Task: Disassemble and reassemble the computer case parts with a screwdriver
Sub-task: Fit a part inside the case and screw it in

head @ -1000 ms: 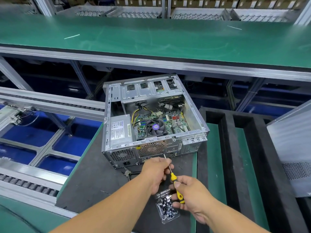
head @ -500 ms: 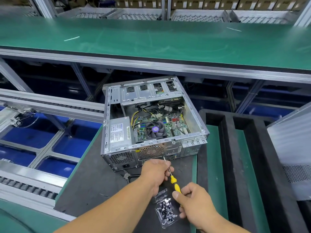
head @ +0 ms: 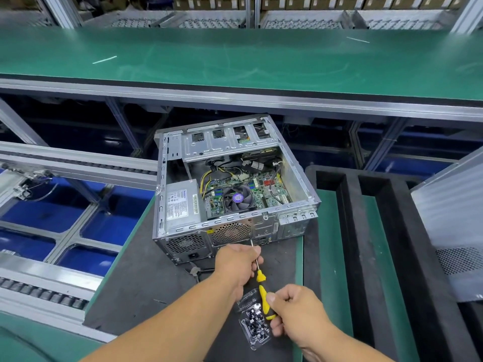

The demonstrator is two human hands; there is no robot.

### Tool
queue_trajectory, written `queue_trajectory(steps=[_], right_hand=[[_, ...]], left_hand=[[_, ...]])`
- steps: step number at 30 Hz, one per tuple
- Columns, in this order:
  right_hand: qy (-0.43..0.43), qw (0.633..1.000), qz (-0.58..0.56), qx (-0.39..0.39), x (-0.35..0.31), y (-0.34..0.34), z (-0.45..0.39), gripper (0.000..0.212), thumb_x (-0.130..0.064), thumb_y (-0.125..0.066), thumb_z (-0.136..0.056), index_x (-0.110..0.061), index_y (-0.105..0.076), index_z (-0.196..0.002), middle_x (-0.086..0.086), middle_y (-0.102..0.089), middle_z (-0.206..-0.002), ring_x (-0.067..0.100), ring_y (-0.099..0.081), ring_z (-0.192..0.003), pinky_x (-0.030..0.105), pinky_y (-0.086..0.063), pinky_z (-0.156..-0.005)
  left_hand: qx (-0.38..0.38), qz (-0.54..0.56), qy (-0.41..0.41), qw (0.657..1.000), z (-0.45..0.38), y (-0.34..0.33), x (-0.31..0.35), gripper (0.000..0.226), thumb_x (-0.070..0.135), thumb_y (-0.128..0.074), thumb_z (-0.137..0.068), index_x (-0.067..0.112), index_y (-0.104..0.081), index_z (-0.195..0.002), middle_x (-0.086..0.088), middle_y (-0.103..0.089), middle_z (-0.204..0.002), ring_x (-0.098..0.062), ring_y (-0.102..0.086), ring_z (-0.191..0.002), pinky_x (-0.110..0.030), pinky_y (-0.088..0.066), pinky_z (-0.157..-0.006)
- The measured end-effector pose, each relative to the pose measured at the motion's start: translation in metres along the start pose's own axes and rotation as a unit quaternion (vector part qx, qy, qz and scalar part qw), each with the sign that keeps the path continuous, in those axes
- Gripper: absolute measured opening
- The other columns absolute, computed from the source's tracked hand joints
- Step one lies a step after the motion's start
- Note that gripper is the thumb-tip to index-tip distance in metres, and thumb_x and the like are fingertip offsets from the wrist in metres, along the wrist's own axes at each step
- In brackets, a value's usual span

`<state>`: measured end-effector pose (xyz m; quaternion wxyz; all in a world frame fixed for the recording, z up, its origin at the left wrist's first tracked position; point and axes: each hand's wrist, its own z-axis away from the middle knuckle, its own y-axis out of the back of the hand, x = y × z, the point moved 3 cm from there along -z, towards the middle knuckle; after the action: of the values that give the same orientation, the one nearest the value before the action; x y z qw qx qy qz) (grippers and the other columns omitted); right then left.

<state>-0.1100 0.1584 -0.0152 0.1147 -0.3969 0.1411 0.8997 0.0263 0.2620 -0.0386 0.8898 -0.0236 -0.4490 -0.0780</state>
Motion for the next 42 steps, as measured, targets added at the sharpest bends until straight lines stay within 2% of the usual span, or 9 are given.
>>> queue_trajectory(steps=[3,7,10,14,20,26,32,38,42], right_hand=[[-0.003,0.999,-0.041,-0.009,0.002,-0.002,0.002,0.02,-0.018,-0.076,-0.093,0.001,-0.069,-0.095,0.008,-0.068,-0.06,0.023,-0.062,-0.048,0.031,-0.055,-0.049],[0.018,1.0,-0.003,-0.003,0.001,0.0,0.002,0.045,-0.018,-0.095,-0.07,0.001,-0.062,-0.095,0.009,-0.066,-0.06,0.022,-0.059,-0.046,0.032,-0.053,-0.046],[-0.002,1.0,-0.018,-0.014,0.004,-0.003,0.0,0.031,-0.014,-0.087,-0.081,0.002,-0.065,-0.094,0.012,-0.069,-0.062,0.023,-0.059,-0.048,0.031,-0.053,-0.049],[-0.077,0.98,-0.171,-0.071,0.012,-0.011,0.001,0.013,-0.006,-0.065,-0.1,0.007,-0.067,-0.103,0.021,-0.072,-0.078,0.021,-0.053,-0.048,0.028,-0.049,-0.043],[0.011,0.999,0.046,-0.005,0.005,-0.002,0.002,0.035,-0.023,-0.088,-0.079,-0.002,-0.063,-0.093,0.01,-0.068,-0.059,0.018,-0.057,-0.044,0.026,-0.047,-0.043],[-0.081,0.978,-0.174,-0.084,0.009,-0.016,0.007,0.015,-0.008,-0.061,-0.103,0.007,-0.063,-0.104,0.022,-0.07,-0.077,0.02,-0.056,-0.048,0.027,-0.048,-0.041],[0.027,0.998,0.064,0.009,0.003,-0.005,0.004,0.033,-0.024,-0.085,-0.083,-0.004,-0.061,-0.093,0.006,-0.064,-0.056,0.018,-0.058,-0.044,0.026,-0.047,-0.041],[-0.106,0.96,-0.243,-0.085,0.013,-0.018,0.004,0.021,-0.011,-0.057,-0.106,0.008,-0.065,-0.104,0.024,-0.072,-0.08,0.019,-0.055,-0.048,0.026,-0.046,-0.042],[-0.055,0.983,-0.159,-0.067,0.011,-0.014,0.004,0.022,-0.016,-0.068,-0.099,0.002,-0.064,-0.112,0.019,-0.074,-0.079,0.022,-0.055,-0.048,0.029,-0.046,-0.041]], left_hand=[[0.006,0.007,-0.001,1.0,0.0,0.0,-0.001,0.011,0.011,-0.072,-0.093,0.002,-0.071,-0.088,-0.007,-0.072,-0.065,-0.009,-0.047,-0.044,-0.022,-0.043,-0.045],[0.008,0.022,-0.002,1.0,0.0,-0.003,-0.001,0.01,0.009,-0.073,-0.092,0.002,-0.07,-0.085,-0.008,-0.072,-0.064,-0.01,-0.047,-0.044,-0.022,-0.042,-0.043],[0.009,0.023,-0.003,1.0,0.0,-0.002,-0.001,0.012,0.01,-0.075,-0.091,0.002,-0.07,-0.084,-0.009,-0.071,-0.064,-0.011,-0.047,-0.045,-0.022,-0.042,-0.043],[0.016,0.022,-0.002,1.0,-0.002,-0.001,-0.002,0.014,0.011,-0.077,-0.089,0.001,-0.07,-0.083,-0.009,-0.071,-0.063,-0.011,-0.047,-0.043,-0.023,-0.042,-0.043],[0.023,0.018,0.001,1.0,-0.002,-0.002,-0.001,0.015,0.012,-0.079,-0.088,0.002,-0.071,-0.081,-0.009,-0.071,-0.063,-0.011,-0.046,-0.043,-0.023,-0.043,-0.044],[0.025,0.015,0.001,1.0,-0.002,0.0,0.0,0.018,0.015,-0.082,-0.086,0.0,-0.071,-0.086,-0.007,-0.069,-0.062,-0.011,-0.045,-0.044,-0.023,-0.043,-0.044],[0.023,0.014,-0.002,1.0,-0.004,-0.003,-0.002,0.019,0.017,-0.082,-0.086,0.001,-0.071,-0.085,-0.006,-0.069,-0.061,-0.01,-0.046,-0.042,-0.022,-0.042,-0.043],[-0.037,0.013,0.041,0.998,-0.007,0.0,0.0,0.012,0.018,-0.067,-0.097,0.008,-0.073,-0.093,-0.005,-0.078,-0.078,-0.009,-0.048,-0.047,-0.021,-0.038,-0.043],[-0.014,-0.012,0.032,0.999,-0.009,-0.002,0.003,0.01,0.014,-0.067,-0.093,0.008,-0.074,-0.096,-0.004,-0.077,-0.074,-0.008,-0.046,-0.047,-0.021,-0.036,-0.043]])
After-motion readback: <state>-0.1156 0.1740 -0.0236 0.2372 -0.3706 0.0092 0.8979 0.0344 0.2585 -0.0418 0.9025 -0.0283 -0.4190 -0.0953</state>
